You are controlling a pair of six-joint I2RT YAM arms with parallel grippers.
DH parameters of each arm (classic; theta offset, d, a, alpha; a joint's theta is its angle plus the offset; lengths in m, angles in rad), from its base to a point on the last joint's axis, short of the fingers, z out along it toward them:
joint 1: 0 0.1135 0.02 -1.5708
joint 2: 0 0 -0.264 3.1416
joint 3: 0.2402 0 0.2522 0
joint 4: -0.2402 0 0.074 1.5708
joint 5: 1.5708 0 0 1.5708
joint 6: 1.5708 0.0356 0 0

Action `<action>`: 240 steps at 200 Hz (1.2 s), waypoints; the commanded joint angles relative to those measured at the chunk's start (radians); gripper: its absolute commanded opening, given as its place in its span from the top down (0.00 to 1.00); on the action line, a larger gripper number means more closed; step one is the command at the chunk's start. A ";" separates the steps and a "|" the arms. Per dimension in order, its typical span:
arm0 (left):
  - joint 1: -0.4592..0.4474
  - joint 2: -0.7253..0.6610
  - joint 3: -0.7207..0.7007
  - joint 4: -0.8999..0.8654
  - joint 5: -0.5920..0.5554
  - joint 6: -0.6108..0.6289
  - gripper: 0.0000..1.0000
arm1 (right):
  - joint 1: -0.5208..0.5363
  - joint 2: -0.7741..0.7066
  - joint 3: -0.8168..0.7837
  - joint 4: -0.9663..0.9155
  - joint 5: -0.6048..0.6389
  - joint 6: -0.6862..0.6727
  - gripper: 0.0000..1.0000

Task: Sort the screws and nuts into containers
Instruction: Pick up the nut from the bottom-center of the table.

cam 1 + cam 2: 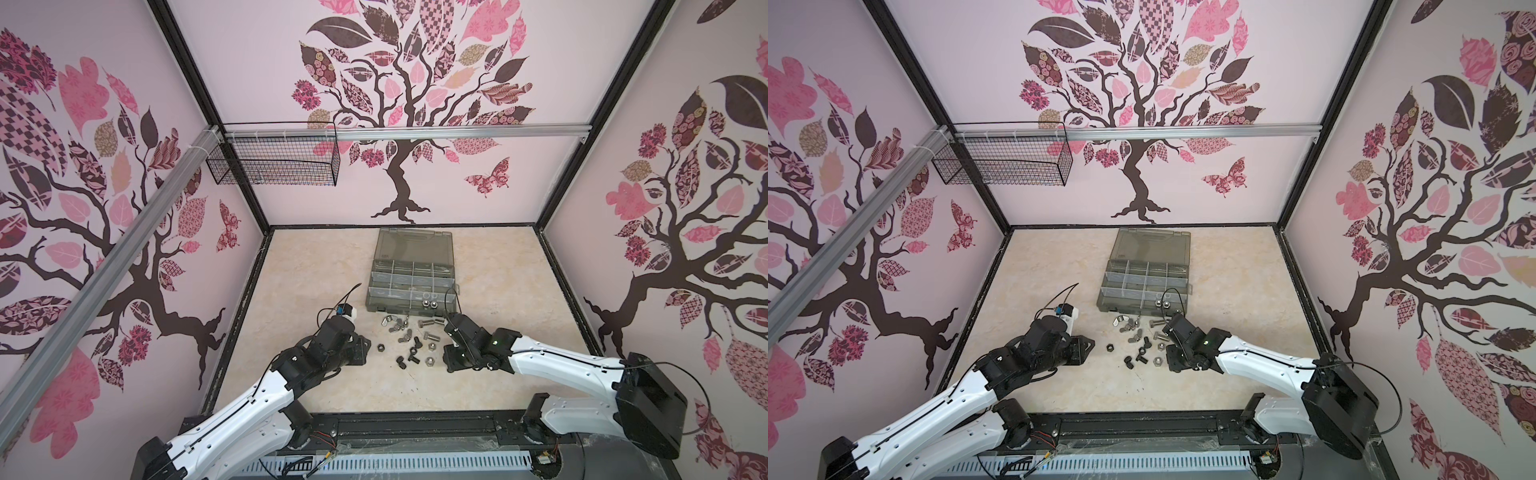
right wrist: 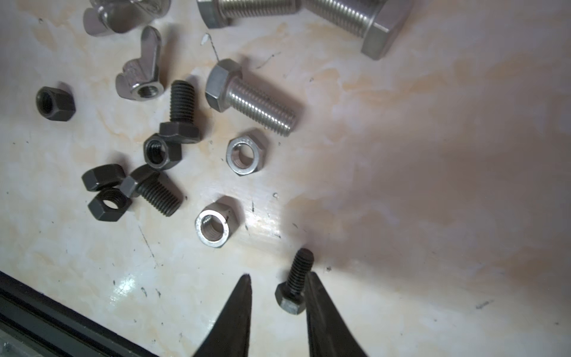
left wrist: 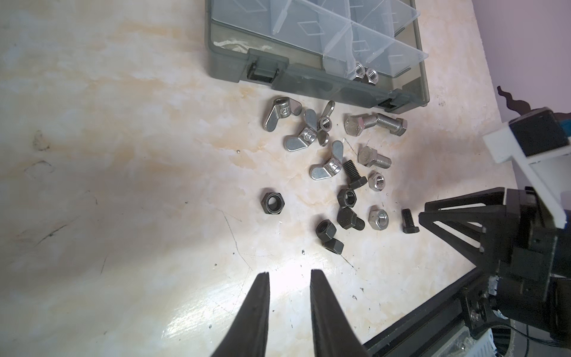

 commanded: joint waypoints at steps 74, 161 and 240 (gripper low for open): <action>0.002 -0.077 -0.072 0.011 0.050 -0.065 0.74 | 0.078 0.152 0.114 0.016 0.023 0.004 0.60; 0.002 -0.155 -0.129 0.011 0.041 -0.102 0.74 | 0.093 0.275 0.211 -0.056 0.047 -0.069 0.60; 0.002 -0.212 -0.163 -0.003 0.037 -0.121 0.74 | 0.114 0.345 0.247 -0.101 0.092 -0.104 0.61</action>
